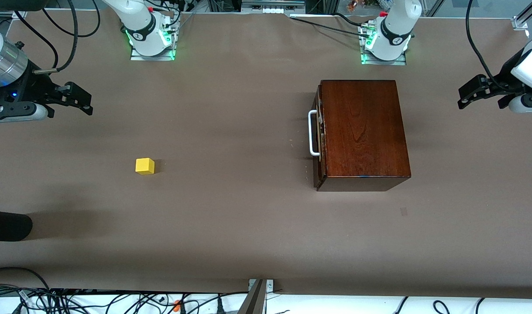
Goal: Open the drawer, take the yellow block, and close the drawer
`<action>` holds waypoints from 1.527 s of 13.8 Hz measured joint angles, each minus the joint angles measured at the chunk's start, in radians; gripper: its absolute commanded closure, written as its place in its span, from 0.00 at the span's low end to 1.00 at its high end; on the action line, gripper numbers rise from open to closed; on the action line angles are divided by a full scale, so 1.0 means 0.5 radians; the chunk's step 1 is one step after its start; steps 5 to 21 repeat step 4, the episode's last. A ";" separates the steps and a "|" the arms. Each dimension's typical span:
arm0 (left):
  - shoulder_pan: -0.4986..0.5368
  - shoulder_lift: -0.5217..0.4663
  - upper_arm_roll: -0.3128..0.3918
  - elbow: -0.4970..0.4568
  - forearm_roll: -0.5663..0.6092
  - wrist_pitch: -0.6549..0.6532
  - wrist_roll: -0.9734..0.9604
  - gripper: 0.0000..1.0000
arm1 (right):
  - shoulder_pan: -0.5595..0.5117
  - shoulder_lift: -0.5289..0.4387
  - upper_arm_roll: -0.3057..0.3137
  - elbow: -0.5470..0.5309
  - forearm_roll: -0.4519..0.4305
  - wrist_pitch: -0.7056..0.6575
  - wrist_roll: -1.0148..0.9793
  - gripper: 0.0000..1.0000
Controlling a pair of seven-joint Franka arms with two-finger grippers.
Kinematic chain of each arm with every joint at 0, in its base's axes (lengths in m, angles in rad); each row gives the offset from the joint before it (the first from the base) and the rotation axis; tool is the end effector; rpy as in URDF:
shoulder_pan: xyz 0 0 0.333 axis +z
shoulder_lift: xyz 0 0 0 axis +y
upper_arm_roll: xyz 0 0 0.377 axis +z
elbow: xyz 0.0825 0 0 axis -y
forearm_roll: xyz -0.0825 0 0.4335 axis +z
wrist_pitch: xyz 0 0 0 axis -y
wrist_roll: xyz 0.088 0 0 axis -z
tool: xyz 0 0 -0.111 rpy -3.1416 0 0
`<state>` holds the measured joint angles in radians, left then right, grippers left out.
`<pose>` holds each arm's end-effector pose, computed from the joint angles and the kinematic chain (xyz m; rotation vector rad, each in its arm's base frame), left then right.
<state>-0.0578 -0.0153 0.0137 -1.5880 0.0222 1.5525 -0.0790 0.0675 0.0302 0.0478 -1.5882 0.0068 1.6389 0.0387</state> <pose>0.5957 -0.0237 0.6802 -3.1178 -0.0547 0.0293 0.6169 0.0717 0.6600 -3.1294 -0.1192 -0.0311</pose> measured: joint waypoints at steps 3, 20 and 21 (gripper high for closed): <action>-0.002 0.011 -0.003 0.011 0.000 0.000 -0.004 0.00 | 0.000 0.000 0.000 0.000 0.000 0.000 0.000 0.00; -0.004 0.018 -0.005 0.025 0.000 0.000 -0.004 0.00 | 0.000 0.000 0.000 0.000 0.000 0.000 0.000 0.00; -0.004 0.018 -0.005 0.025 0.000 0.000 -0.004 0.00 | 0.000 0.000 0.000 0.000 0.000 0.000 0.000 0.00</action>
